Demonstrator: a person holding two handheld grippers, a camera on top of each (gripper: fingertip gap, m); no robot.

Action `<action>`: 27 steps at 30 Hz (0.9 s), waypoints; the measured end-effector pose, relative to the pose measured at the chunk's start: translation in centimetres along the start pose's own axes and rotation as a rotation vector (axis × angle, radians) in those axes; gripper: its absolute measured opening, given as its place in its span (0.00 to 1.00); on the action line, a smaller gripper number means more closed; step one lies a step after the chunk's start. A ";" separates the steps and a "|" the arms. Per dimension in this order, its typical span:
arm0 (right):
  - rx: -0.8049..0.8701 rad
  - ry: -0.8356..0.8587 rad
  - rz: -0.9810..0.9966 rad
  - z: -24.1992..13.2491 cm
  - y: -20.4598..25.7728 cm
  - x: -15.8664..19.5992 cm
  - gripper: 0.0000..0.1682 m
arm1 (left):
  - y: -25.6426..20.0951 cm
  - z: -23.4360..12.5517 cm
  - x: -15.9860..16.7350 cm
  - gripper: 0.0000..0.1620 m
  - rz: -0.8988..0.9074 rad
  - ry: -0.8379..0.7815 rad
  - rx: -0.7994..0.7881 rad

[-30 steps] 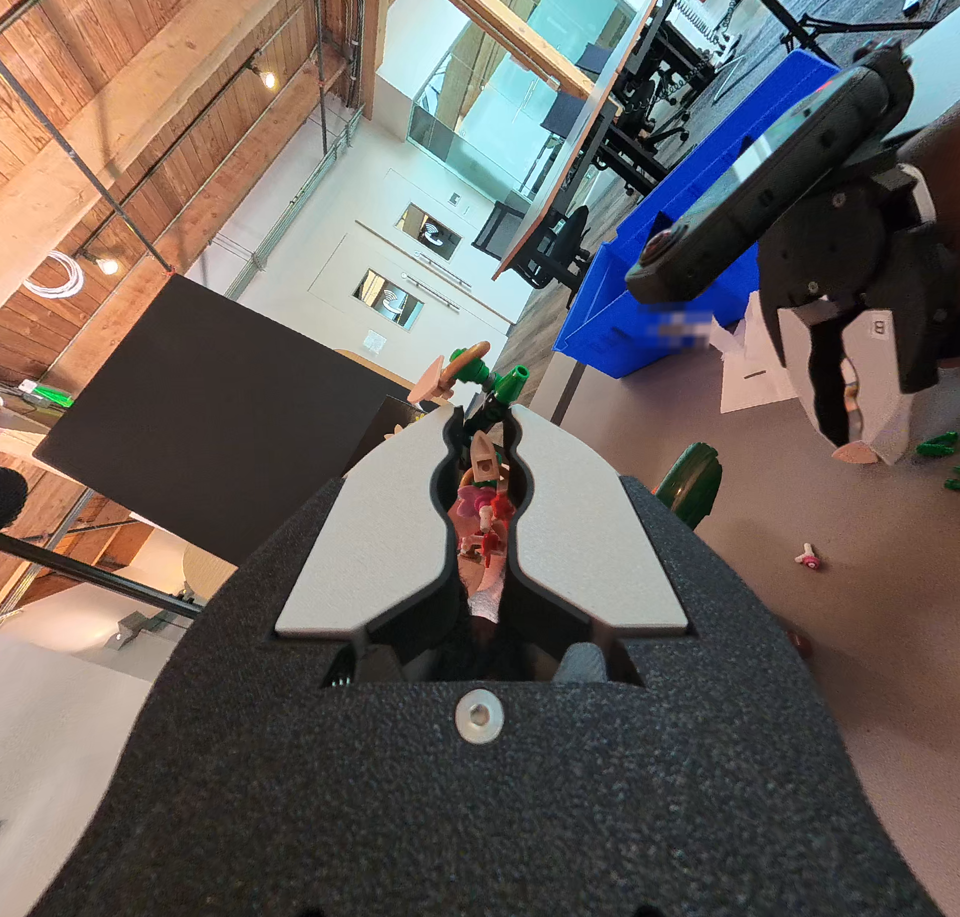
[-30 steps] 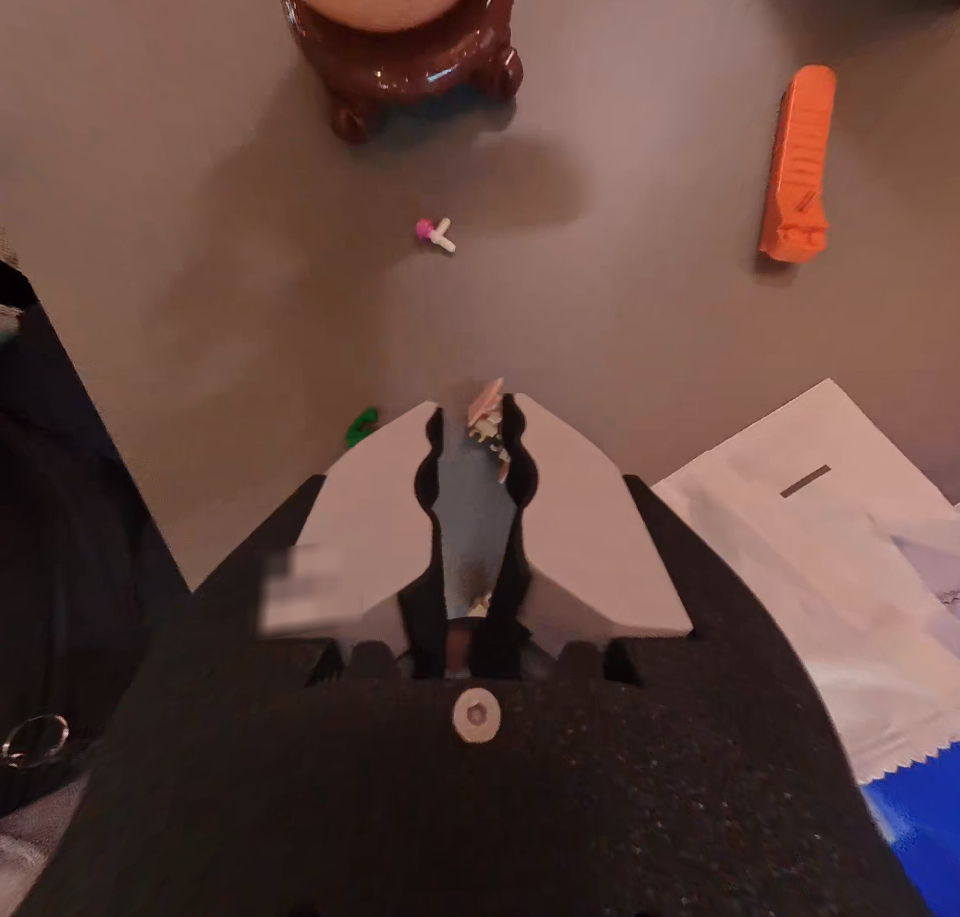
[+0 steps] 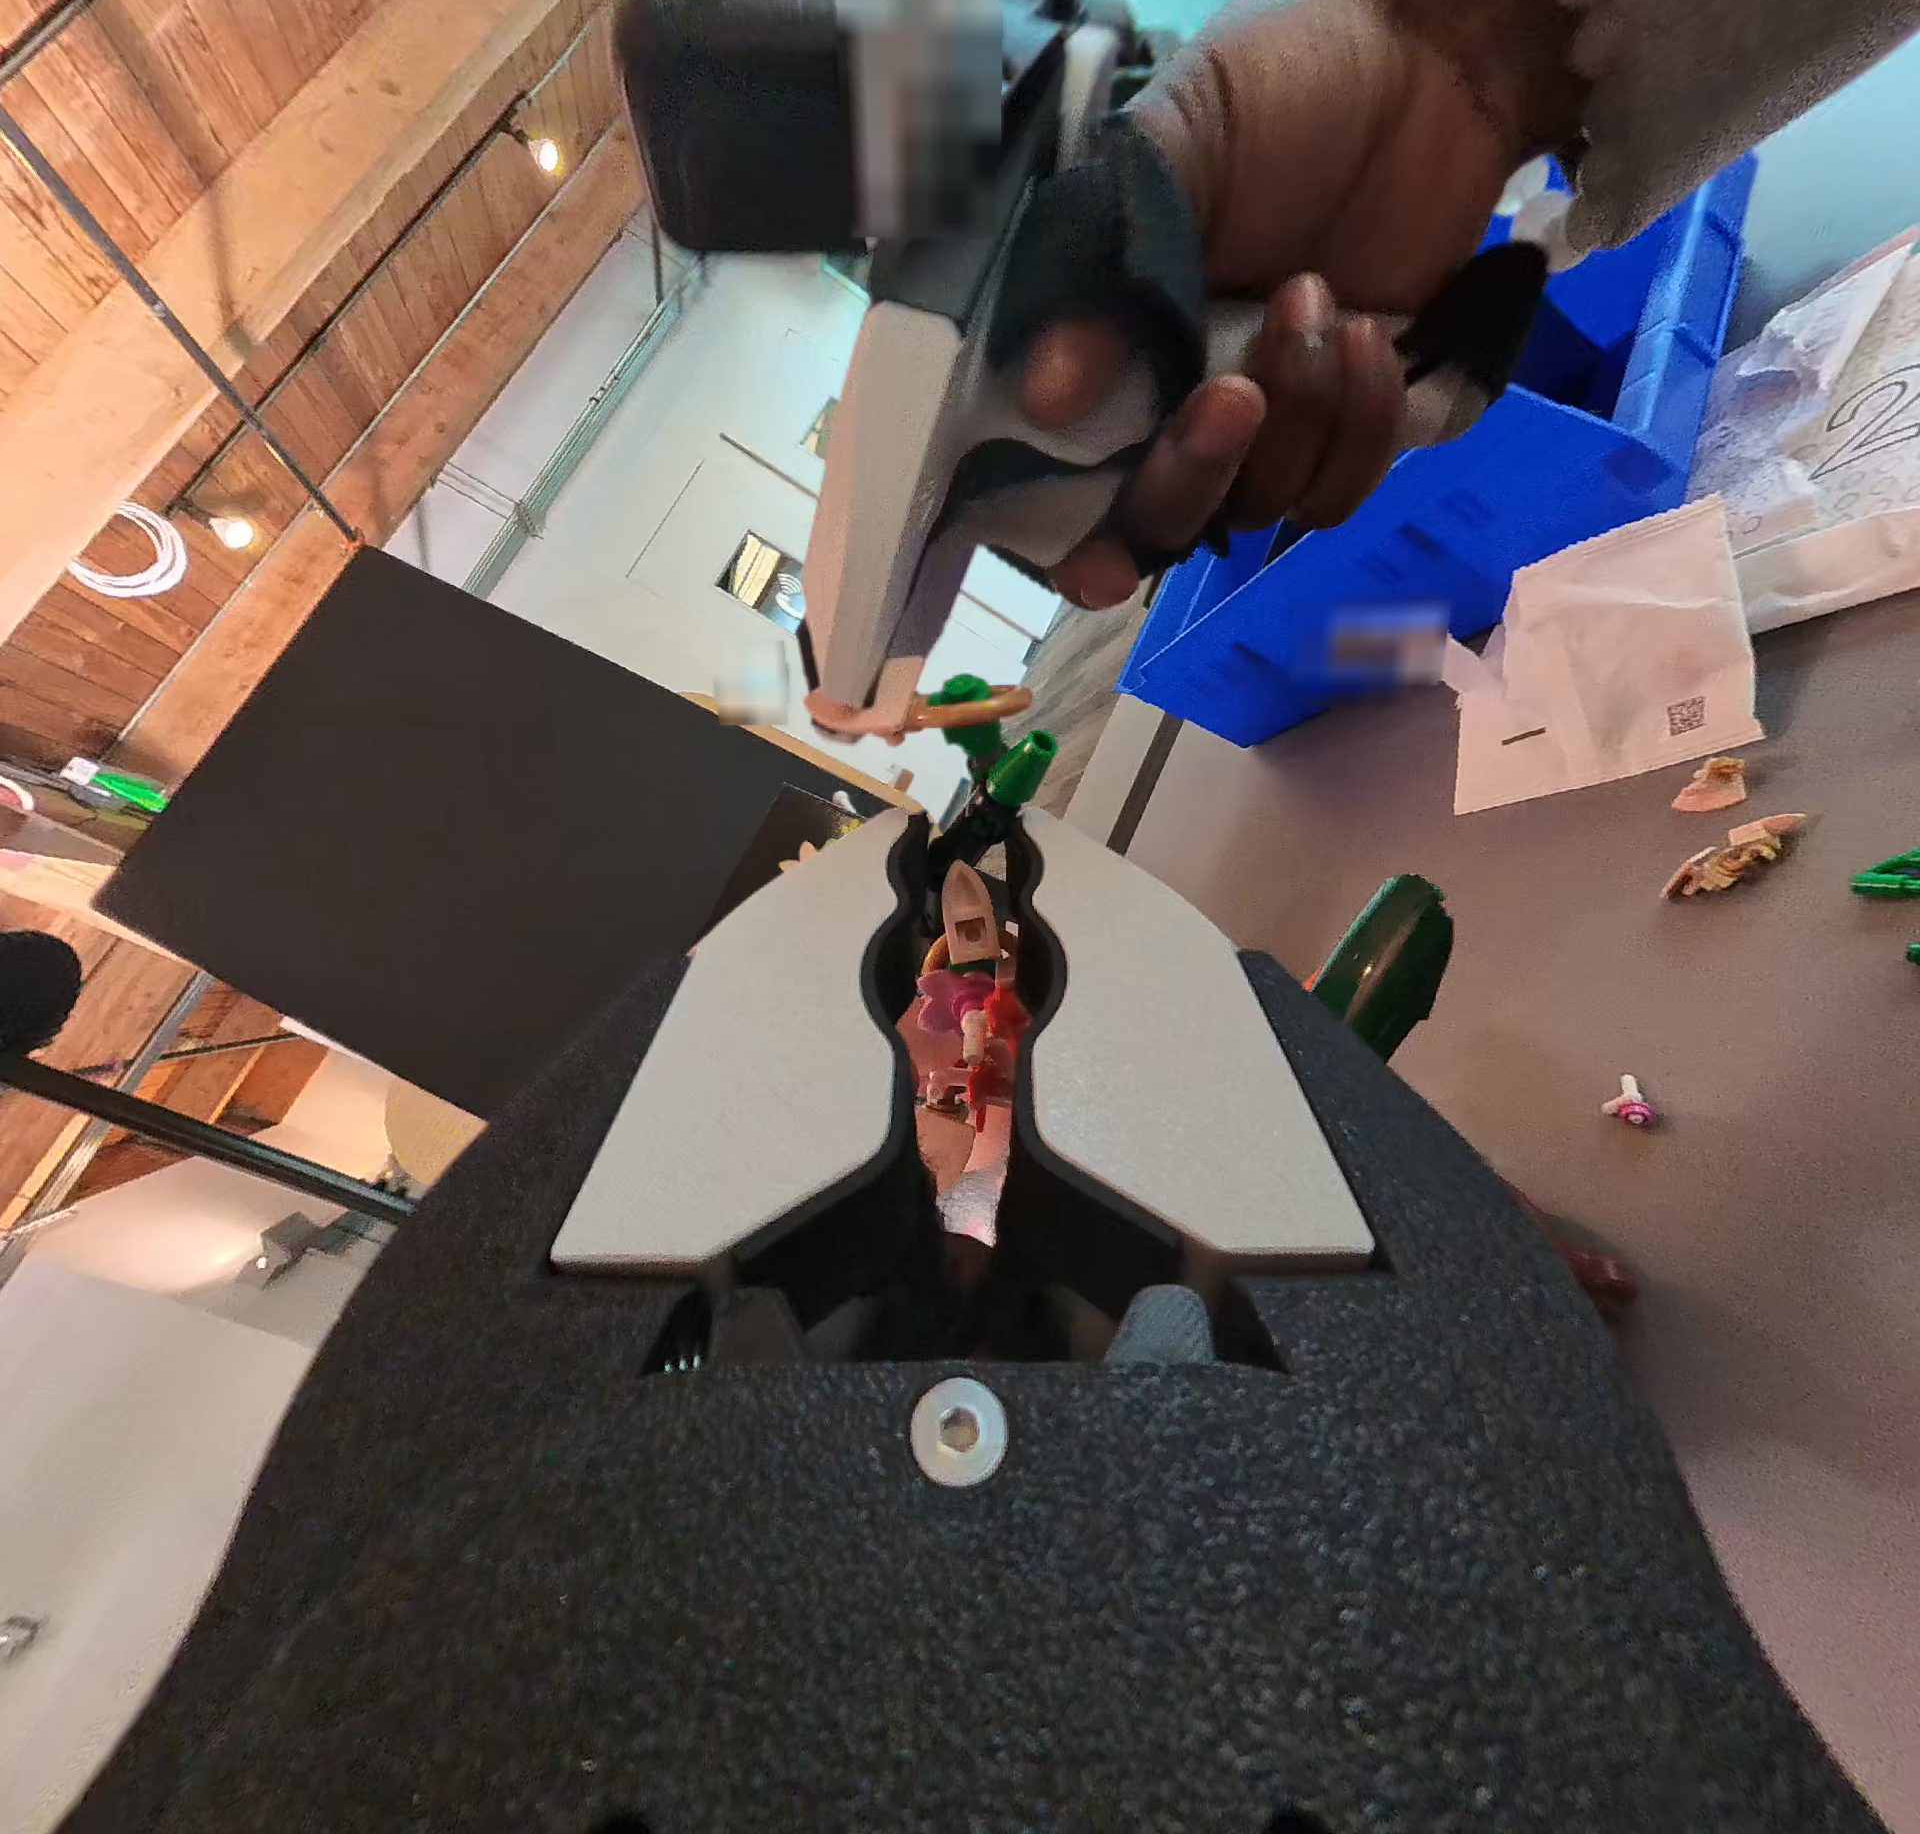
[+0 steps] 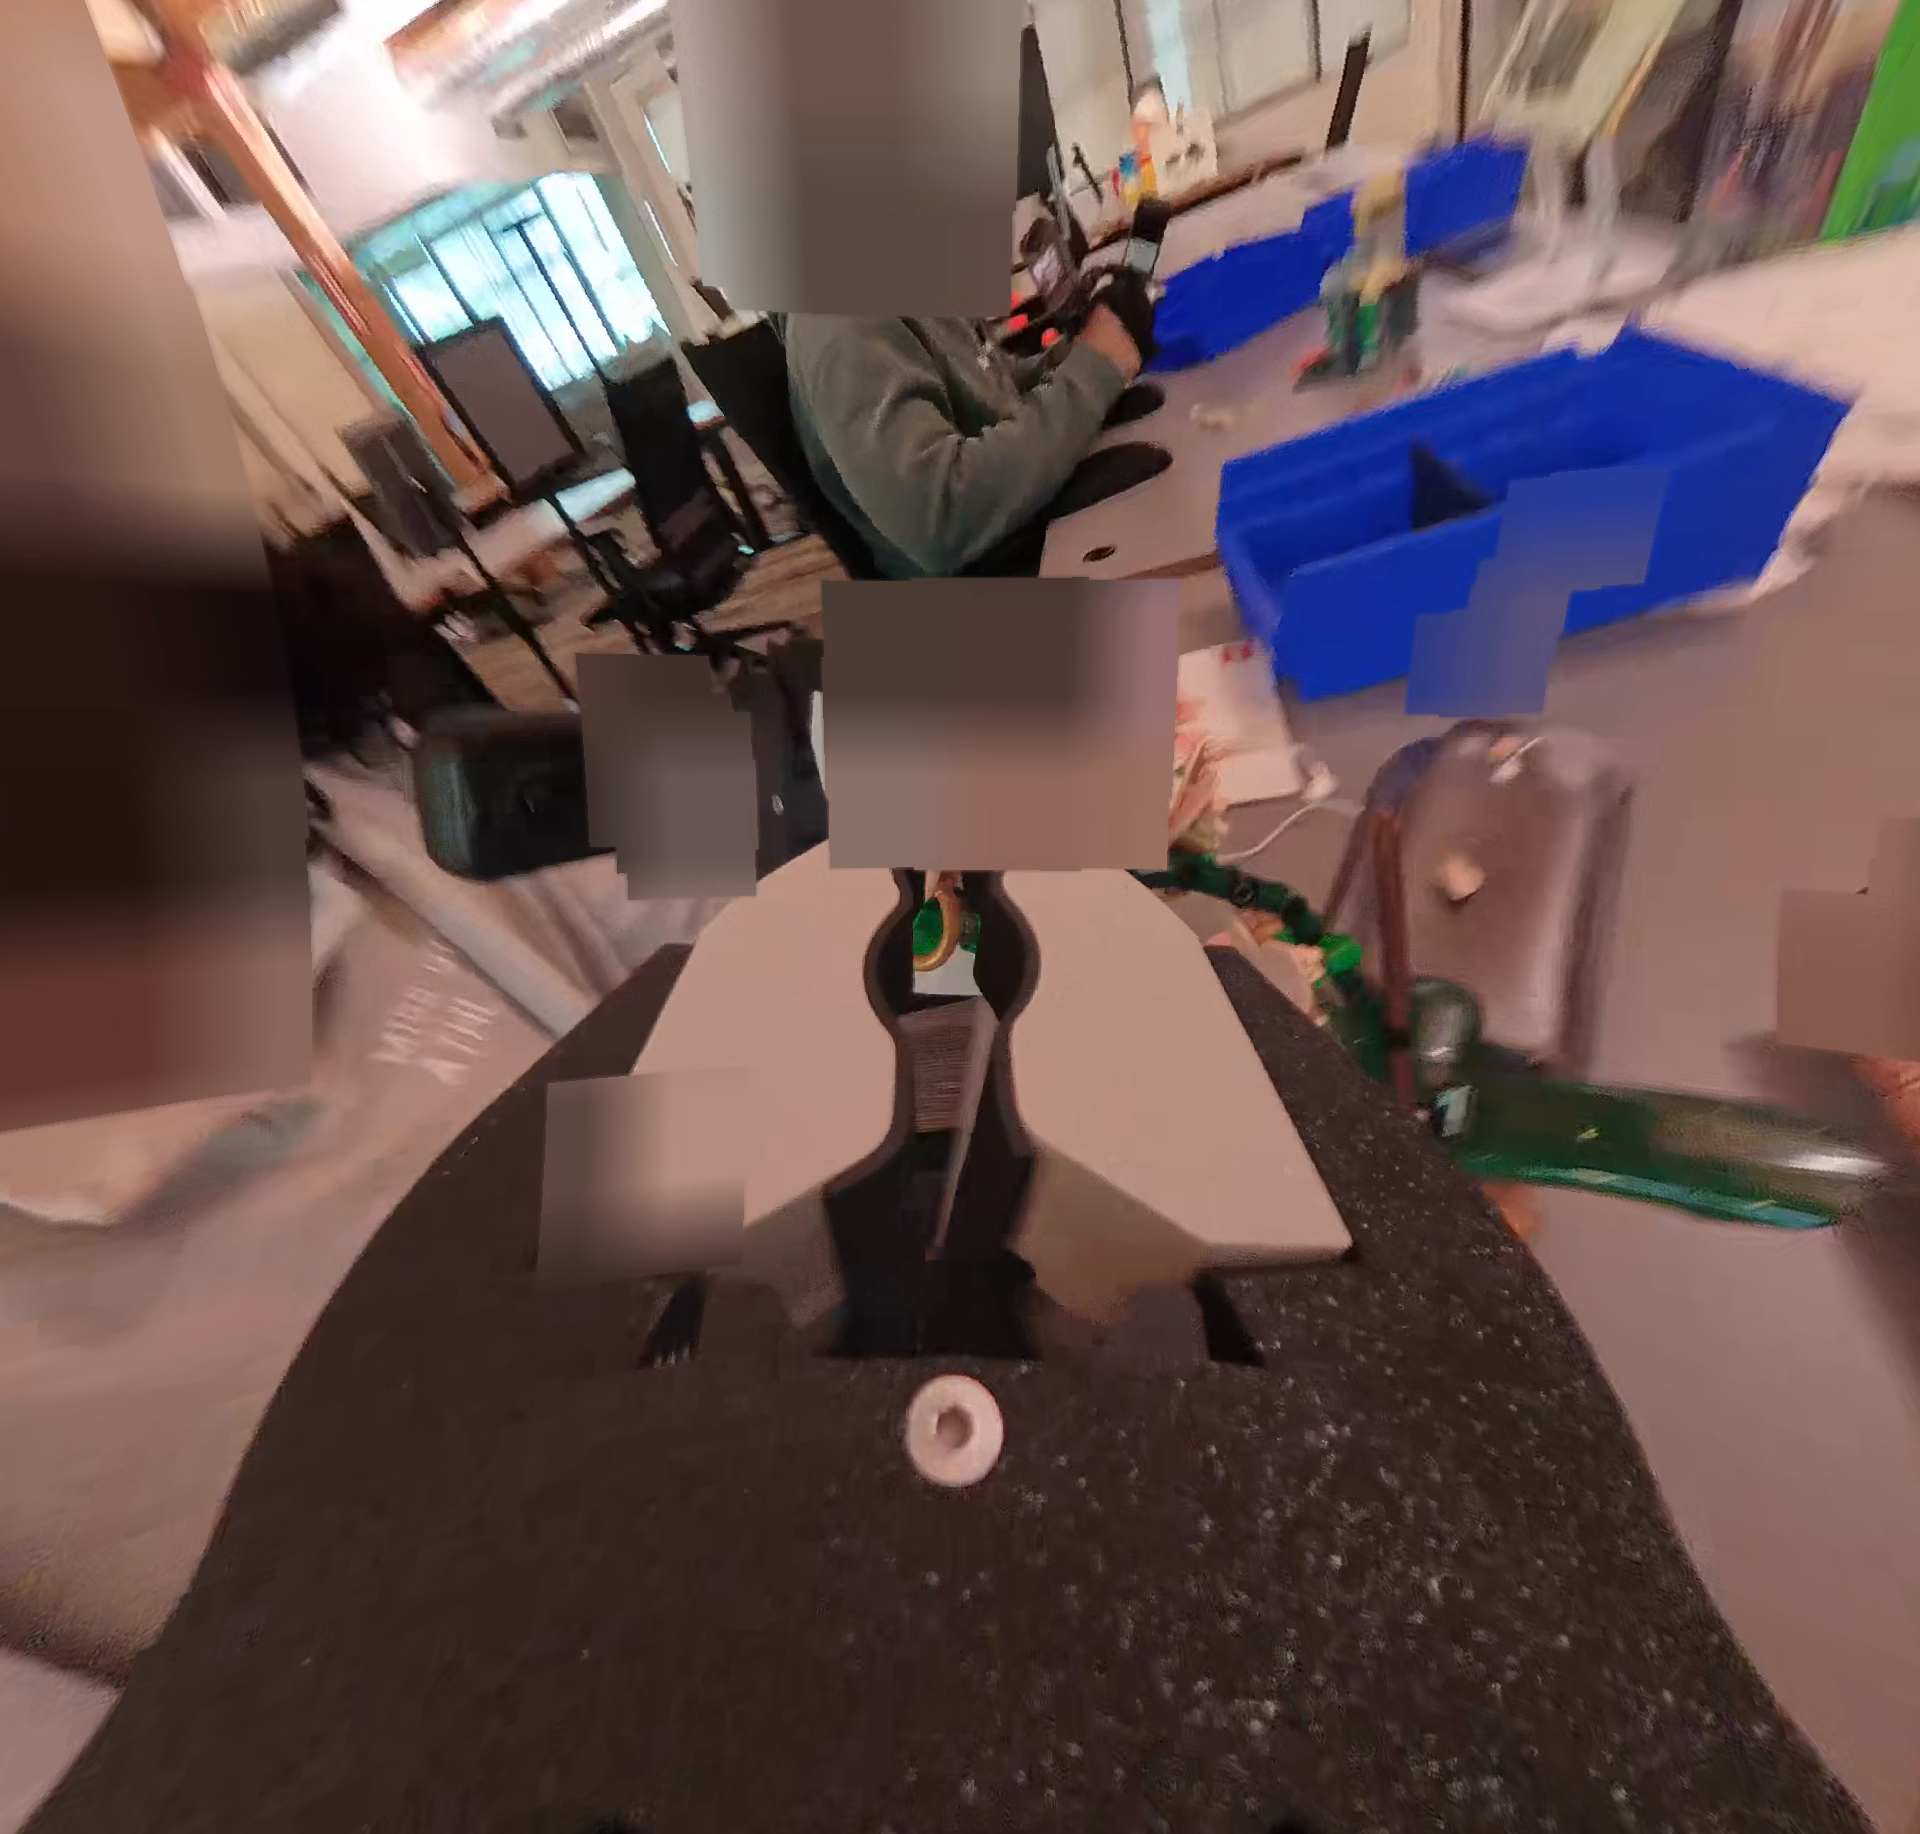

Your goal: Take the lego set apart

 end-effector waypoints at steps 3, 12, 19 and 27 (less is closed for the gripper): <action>0.104 -0.019 -0.230 0.0 1.3 0.4 0.03 | 0.2 -0.1 0.2 0.08 -0.017 -0.011 0.006; 0.308 -0.101 -0.534 0.2 2.7 1.5 0.02 | 0.1 0.0 0.1 0.08 -0.016 -0.013 0.003; 0.534 -0.134 -0.856 0.5 4.4 3.2 0.02 | 0.3 -0.2 0.1 0.08 -0.040 -0.024 0.012; 0.687 -0.301 -0.935 -0.3 6.0 4.8 0.00 | 0.9 -0.3 0.6 0.07 -0.049 -0.003 -0.029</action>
Point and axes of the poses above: each gripper's, where its closed fingertips meet, z out along the fingers, x out of its underside, y = z × x across the jaws, the point moved 9 cm from there along -z, back along the fingers, and after that the axes turned 9 degrees about y, right-handed, at the moved point
